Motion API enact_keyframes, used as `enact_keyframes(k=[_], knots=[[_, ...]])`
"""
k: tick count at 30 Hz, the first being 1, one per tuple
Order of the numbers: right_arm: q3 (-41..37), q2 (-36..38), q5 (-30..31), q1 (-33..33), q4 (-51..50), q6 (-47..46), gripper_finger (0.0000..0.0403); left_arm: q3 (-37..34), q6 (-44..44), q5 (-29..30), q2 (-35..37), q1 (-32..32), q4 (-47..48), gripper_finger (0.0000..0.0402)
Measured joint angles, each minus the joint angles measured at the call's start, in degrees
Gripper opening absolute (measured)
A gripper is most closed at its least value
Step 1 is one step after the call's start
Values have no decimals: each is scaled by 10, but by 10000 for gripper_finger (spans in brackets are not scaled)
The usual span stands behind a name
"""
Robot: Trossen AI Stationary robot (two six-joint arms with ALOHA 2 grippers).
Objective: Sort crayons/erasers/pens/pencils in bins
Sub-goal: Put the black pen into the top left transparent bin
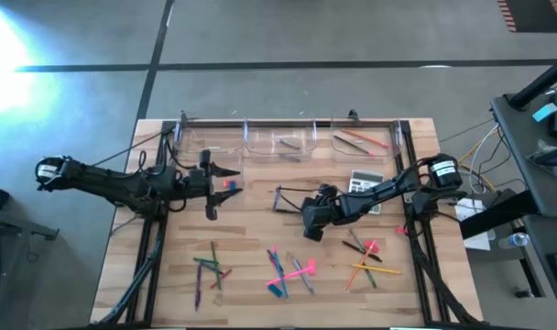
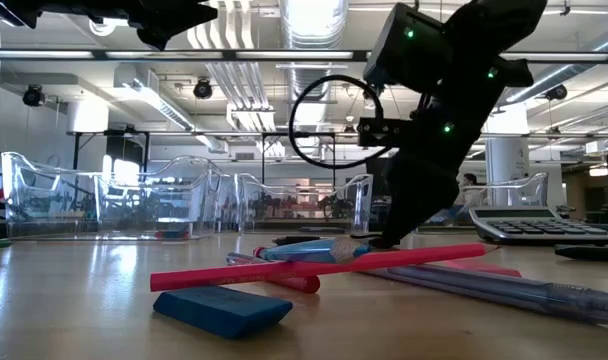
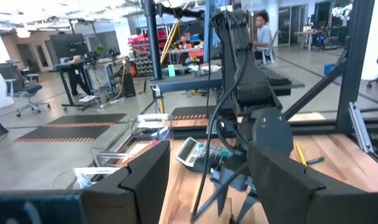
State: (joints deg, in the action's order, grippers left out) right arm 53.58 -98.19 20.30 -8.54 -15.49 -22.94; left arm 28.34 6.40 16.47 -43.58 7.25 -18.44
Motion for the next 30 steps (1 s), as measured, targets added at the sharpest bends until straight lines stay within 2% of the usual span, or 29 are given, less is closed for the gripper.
enact_keyframes(k=[12,23,30], knots=[[-5,-2,-42,7,43,42,130,0,0,0,2,0,1,201],[-20,-1,-55,13,50,49,33,-1,0,0,2,0,1,201],[-23,27,-57,12,43,49,15,-1,0,0,5,0,20,201]])
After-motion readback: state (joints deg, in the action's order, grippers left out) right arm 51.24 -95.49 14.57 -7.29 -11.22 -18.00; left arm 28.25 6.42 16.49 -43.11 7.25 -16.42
